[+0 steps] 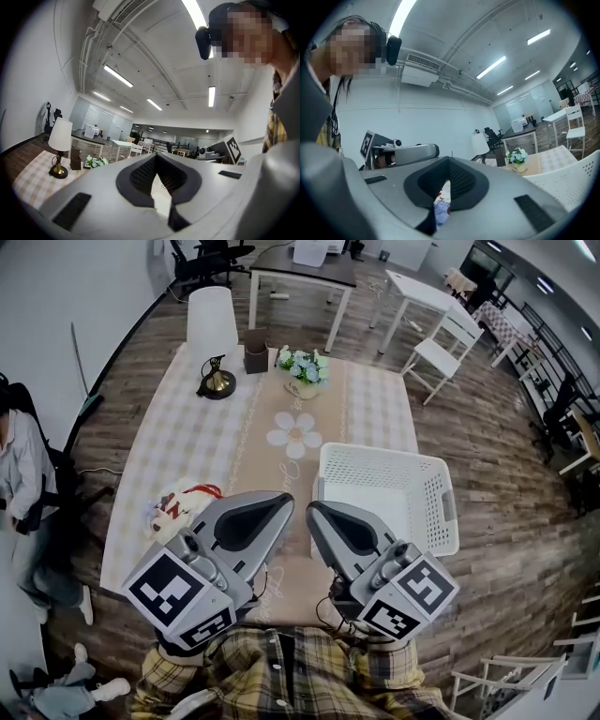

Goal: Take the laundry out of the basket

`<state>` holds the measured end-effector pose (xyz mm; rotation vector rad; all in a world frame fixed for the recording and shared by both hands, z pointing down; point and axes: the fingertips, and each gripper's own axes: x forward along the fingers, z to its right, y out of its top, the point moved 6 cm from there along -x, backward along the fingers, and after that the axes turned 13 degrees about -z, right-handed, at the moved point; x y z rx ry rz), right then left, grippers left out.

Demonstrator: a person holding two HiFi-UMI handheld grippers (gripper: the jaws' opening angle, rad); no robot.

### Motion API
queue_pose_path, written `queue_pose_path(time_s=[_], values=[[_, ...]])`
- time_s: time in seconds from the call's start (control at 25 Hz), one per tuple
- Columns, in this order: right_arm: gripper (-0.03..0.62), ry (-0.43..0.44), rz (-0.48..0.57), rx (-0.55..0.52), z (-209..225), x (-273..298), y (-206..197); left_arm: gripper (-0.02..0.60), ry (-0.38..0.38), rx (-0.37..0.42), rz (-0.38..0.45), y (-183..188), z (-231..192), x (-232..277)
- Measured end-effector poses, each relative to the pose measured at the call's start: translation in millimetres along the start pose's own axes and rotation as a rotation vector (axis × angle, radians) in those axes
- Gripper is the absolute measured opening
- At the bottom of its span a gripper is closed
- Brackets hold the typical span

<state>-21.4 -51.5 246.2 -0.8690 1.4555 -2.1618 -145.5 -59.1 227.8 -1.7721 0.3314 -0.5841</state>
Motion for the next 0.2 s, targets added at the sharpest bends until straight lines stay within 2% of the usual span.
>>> queue_pose_path(time_s=[0.2], values=[[0.01,-0.002,-0.002,0.002,4.1,1.2,-1.1,0.009,-0.004,0.004,-0.001,-0.6,-2.0,3.2]])
